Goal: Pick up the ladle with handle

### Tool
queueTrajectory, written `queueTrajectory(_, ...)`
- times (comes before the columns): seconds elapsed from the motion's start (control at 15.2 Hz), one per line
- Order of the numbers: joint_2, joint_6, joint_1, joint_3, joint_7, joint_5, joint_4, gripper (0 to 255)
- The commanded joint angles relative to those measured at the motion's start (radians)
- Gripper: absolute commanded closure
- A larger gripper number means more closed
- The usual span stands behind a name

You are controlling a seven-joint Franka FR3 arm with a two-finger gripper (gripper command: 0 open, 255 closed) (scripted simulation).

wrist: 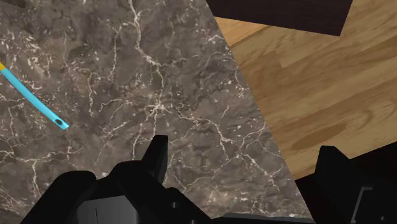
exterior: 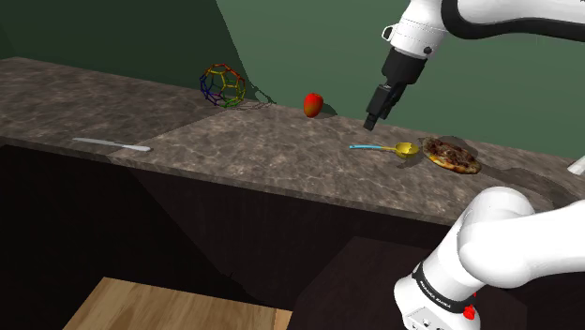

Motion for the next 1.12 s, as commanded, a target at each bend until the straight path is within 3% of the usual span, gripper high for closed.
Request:
queueTrajectory(0.0,0.0,0.0,0.0,0.0,0.0,0.0,0.0,0)
queueTrajectory(0.53,0.037,0.044,-0.022,-0.221,-0.31,-0.121,-0.063,0)
queueTrajectory(1.06,0.2,0.123,-0.022,-0.448,-0.623,-0.224,-0.027,0)
